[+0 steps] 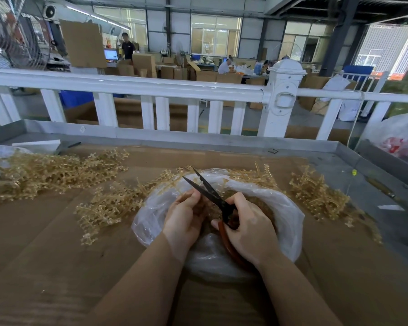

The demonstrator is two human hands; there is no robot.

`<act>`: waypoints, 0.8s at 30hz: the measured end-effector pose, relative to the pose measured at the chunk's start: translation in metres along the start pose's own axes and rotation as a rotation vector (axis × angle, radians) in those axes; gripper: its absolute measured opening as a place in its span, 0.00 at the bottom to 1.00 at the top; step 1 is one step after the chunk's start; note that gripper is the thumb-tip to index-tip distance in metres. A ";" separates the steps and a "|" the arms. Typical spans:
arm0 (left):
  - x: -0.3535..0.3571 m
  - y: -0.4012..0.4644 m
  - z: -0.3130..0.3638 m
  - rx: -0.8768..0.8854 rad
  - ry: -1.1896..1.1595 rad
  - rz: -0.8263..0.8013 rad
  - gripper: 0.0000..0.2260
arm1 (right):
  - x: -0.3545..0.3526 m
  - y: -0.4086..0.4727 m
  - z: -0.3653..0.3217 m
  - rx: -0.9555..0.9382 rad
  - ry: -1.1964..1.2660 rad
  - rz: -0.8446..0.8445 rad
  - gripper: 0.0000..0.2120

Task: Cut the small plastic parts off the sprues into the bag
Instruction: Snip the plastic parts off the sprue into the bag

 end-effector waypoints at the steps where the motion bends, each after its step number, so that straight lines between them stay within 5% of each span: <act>1: 0.000 0.000 0.000 -0.010 -0.001 -0.005 0.05 | 0.000 0.000 0.000 -0.002 -0.002 0.002 0.18; 24: 0.000 0.002 -0.002 0.030 -0.042 0.052 0.05 | -0.009 -0.002 0.004 0.040 0.067 0.110 0.17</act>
Point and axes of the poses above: each hand's wrist, its own y-axis towards the middle knuckle, its own x-axis out of the palm, z = x × y, the point moved 7 cm from there along y, towards the middle knuckle, and after that the axes turned 9 degrees about x, right-handed, at the moved point
